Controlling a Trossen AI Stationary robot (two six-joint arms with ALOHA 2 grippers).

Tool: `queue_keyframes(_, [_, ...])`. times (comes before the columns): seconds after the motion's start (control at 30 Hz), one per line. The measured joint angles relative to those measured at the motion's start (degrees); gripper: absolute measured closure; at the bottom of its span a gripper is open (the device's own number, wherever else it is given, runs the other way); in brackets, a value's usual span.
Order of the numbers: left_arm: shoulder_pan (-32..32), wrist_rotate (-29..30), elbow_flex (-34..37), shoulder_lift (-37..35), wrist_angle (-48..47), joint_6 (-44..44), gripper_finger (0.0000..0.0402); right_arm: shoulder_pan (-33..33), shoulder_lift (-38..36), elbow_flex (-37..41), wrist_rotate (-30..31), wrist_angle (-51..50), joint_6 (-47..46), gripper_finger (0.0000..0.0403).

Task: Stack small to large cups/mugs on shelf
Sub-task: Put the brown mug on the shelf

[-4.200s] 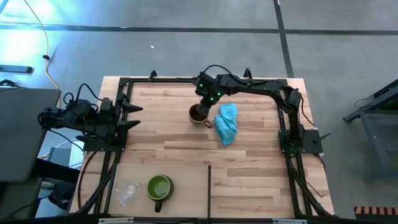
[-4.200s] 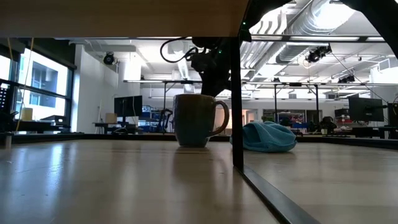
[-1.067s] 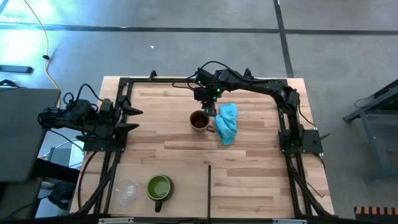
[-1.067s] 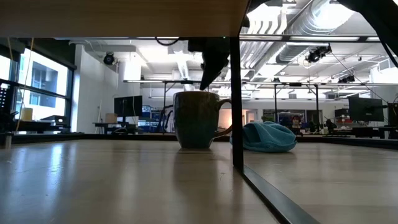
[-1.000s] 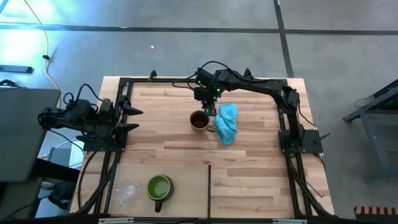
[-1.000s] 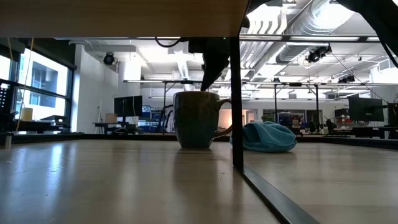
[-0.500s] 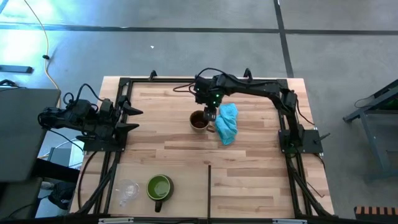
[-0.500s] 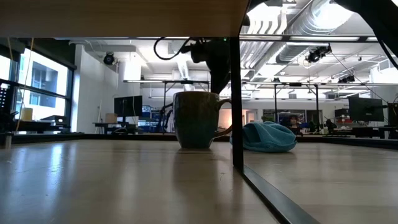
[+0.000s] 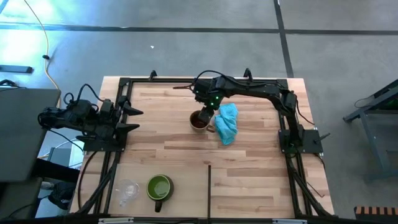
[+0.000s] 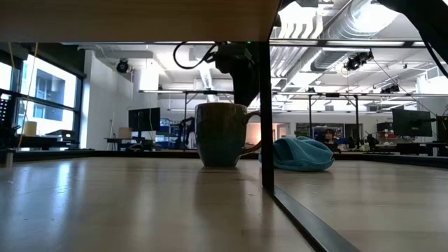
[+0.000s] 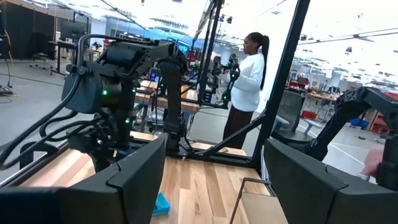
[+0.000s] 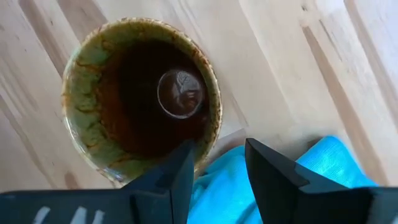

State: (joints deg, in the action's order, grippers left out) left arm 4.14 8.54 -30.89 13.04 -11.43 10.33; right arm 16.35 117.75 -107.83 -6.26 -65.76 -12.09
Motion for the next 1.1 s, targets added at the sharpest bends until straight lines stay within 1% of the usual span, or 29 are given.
queue_keyframes(0.1, [0.00,0.00,0.01,0.00,-0.84,0.00,0.0140,-0.43,0.00,0.00,0.02,0.02,-2.45,0.0268])
queue_keyframes(0.23, [0.00,0.00,0.01,0.00,-1.13,0.00,0.0140,-1.06,0.00,0.00,0.07,0.05,-2.76,0.0268])
queue_keyframes(0.43, [0.00,0.00,0.01,0.00,-1.22,0.00,0.0140,-0.96,0.00,0.00,0.95,0.41,-5.85,0.0268])
queue_keyframes(0.53, [0.00,0.00,0.01,0.00,-1.22,0.02,0.0140,-0.76,0.00,0.00,1.60,0.46,-5.27,0.0268])
queue_keyframes(0.83, [0.00,0.00,0.01,0.00,-1.22,0.44,0.0140,-0.65,-0.04,0.00,-0.94,-1.68,17.32,0.0268])
queue_keyframes(0.9, [0.00,0.00,0.01,0.00,-1.20,0.46,0.0140,-0.65,-0.06,0.00,-1.34,-1.79,19.96,0.0268])
queue_keyframes(1.1, [0.00,0.00,0.01,0.00,-1.20,0.66,0.0140,-0.70,-0.07,0.00,-1.67,-1.61,23.57,0.0268])
